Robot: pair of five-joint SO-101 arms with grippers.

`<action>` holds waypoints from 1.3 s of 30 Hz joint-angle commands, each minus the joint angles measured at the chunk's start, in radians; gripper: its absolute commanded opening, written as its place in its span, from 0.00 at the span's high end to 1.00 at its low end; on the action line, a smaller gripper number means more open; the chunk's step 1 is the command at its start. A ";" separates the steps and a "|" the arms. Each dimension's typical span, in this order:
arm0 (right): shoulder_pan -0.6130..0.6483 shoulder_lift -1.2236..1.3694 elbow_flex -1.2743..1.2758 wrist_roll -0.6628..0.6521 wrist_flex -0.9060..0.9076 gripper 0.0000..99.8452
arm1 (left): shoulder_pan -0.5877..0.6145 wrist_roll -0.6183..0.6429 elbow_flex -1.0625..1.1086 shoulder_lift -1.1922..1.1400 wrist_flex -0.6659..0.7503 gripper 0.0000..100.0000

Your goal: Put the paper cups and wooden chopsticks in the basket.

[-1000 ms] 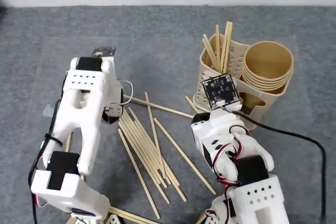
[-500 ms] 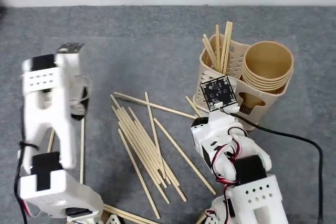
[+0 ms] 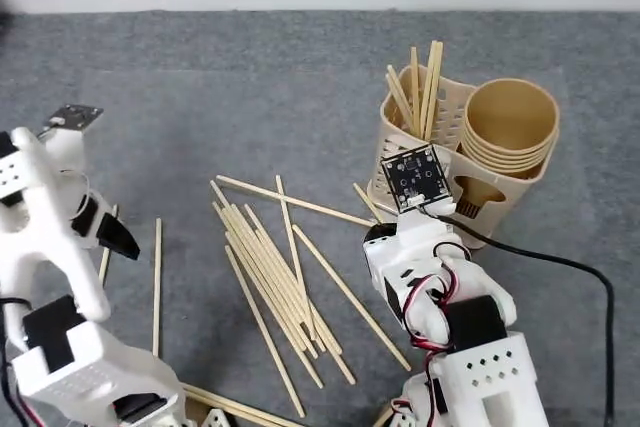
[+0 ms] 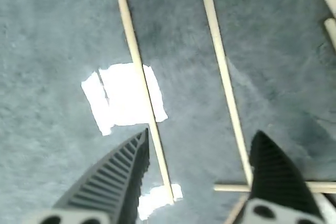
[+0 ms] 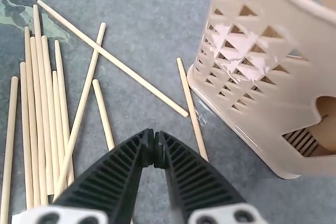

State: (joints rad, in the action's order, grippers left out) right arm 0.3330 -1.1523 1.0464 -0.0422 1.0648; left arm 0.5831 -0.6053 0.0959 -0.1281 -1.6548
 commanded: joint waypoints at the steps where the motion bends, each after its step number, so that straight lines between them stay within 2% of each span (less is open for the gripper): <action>1: -0.008 -0.008 -0.006 -0.002 -0.019 0.98 | 0.006 -0.049 0.042 0.009 0.098 0.68; 10: -0.008 -0.008 -0.006 -0.002 -0.019 0.98 | 0.003 -0.069 0.312 0.009 0.431 0.68; 14: -0.008 -0.008 -0.006 -0.002 -0.019 0.98 | -0.015 -0.069 0.406 0.009 0.511 0.68; 21: -0.008 -0.013 -0.006 -0.002 -0.019 0.98 | -0.086 -0.061 0.475 0.009 0.512 0.69; 34: -0.013 -0.018 -0.006 -0.002 -0.019 0.98 | -0.244 -0.061 0.526 0.009 0.511 0.98; 39: -0.013 -0.018 -0.006 -0.003 -0.019 0.98 | -0.310 -0.061 0.516 0.021 0.440 0.99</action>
State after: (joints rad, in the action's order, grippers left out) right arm 0.3330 -1.1523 1.0464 -0.0422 1.0648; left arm 0.3145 -0.6682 0.6191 -0.1097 -1.1807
